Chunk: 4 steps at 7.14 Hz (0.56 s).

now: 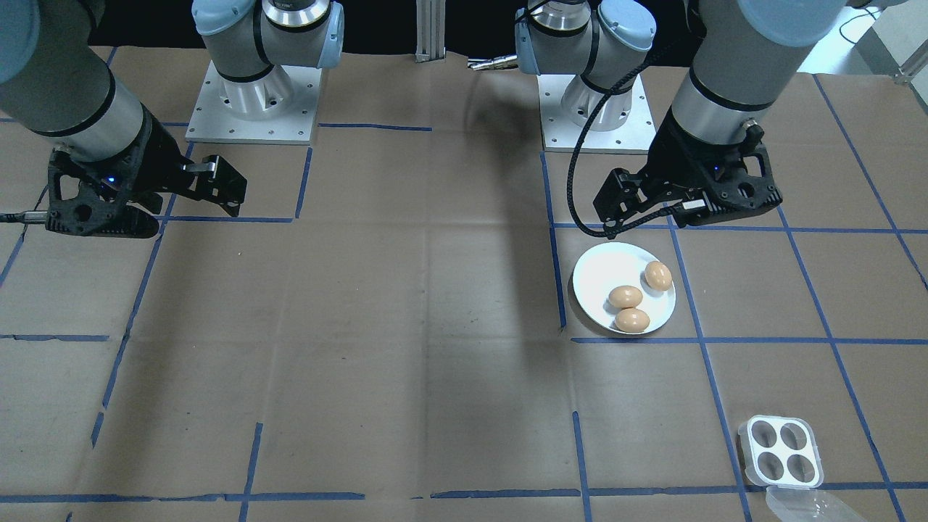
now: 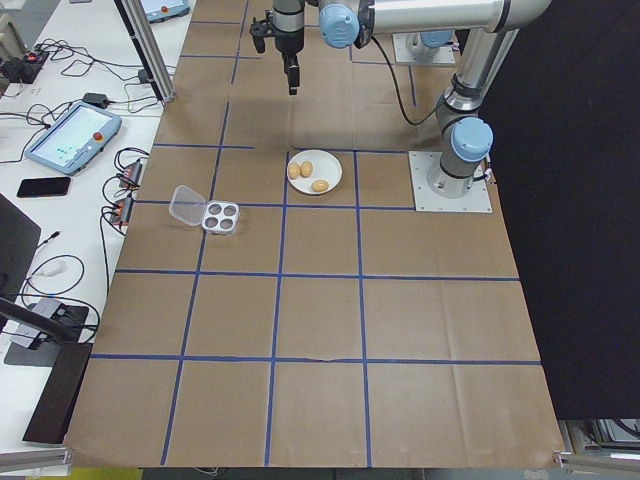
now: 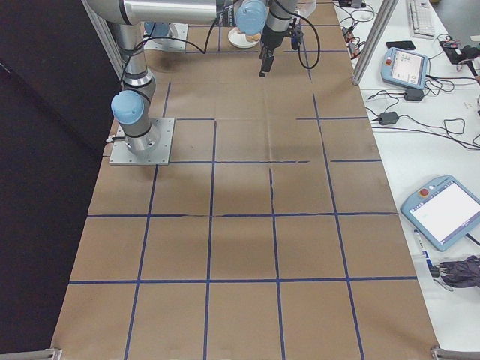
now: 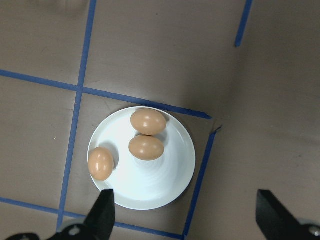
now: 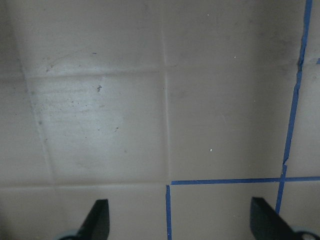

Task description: Place egg on plate

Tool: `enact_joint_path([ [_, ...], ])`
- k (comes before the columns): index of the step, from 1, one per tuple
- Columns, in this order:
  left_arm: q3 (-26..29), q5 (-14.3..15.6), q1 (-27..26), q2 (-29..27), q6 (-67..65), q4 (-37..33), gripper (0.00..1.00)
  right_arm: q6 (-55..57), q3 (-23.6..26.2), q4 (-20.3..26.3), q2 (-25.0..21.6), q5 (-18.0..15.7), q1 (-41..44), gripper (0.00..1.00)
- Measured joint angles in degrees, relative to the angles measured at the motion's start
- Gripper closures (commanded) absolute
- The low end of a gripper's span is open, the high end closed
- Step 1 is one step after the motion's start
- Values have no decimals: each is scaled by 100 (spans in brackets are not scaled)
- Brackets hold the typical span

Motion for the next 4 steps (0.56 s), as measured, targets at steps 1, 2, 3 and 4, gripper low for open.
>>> enact_joint_path([
  [1,29,50,-137,10,5,-12,1,0,1,-2,0,0,0,0],
  [2,38,119,-232,6,72,-20,1,0,1,-4,0,0,0,0],
  [3,43,181,-276,0,213,-63,1,0,0,-2,0,0,0,0],
  [4,50,194,-277,9,388,-145,1,0,0,-1,0,0,0,0],
])
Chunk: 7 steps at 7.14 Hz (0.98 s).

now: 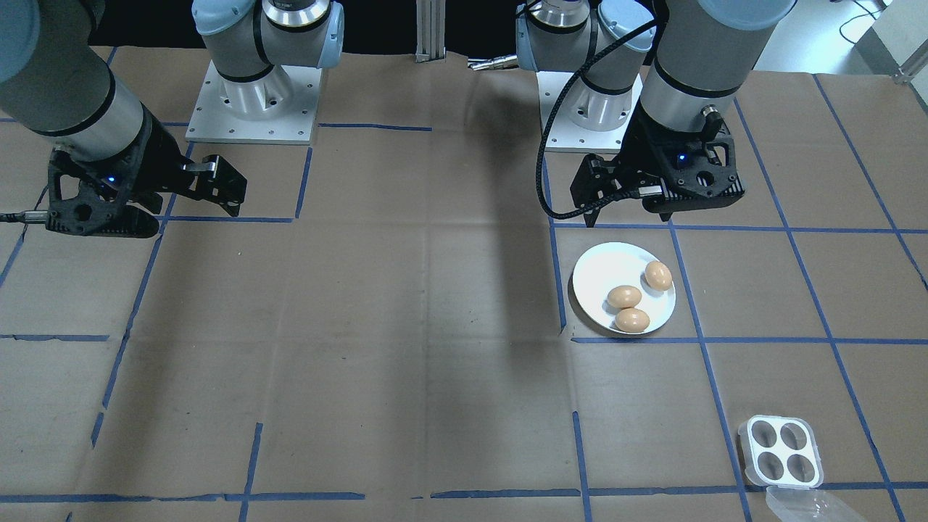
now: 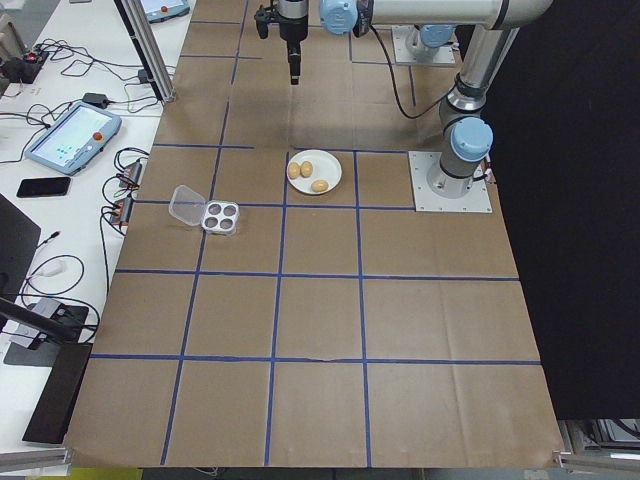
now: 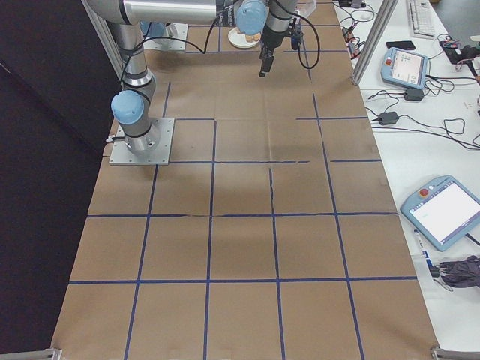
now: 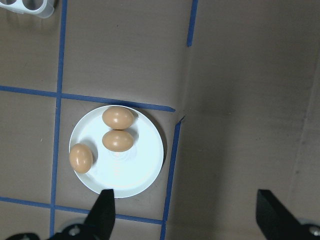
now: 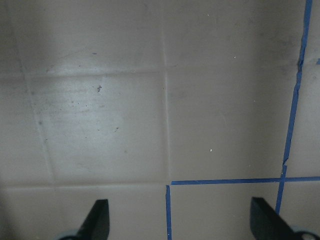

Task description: Place egg on plate

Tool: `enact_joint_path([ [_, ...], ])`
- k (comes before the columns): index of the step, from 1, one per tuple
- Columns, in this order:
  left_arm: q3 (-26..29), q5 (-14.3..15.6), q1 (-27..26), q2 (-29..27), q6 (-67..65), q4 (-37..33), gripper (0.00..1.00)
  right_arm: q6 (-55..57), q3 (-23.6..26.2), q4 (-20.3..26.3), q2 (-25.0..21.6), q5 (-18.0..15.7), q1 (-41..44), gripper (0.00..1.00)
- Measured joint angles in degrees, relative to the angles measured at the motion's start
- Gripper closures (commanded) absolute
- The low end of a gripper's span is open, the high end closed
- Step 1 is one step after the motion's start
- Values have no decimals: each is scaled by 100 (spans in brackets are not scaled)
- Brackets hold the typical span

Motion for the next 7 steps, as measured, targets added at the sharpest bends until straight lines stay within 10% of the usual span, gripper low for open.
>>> enact_joint_path([
  [7,113,-240,56,59,380,-237,1,0,2,1,0,0,0,0],
])
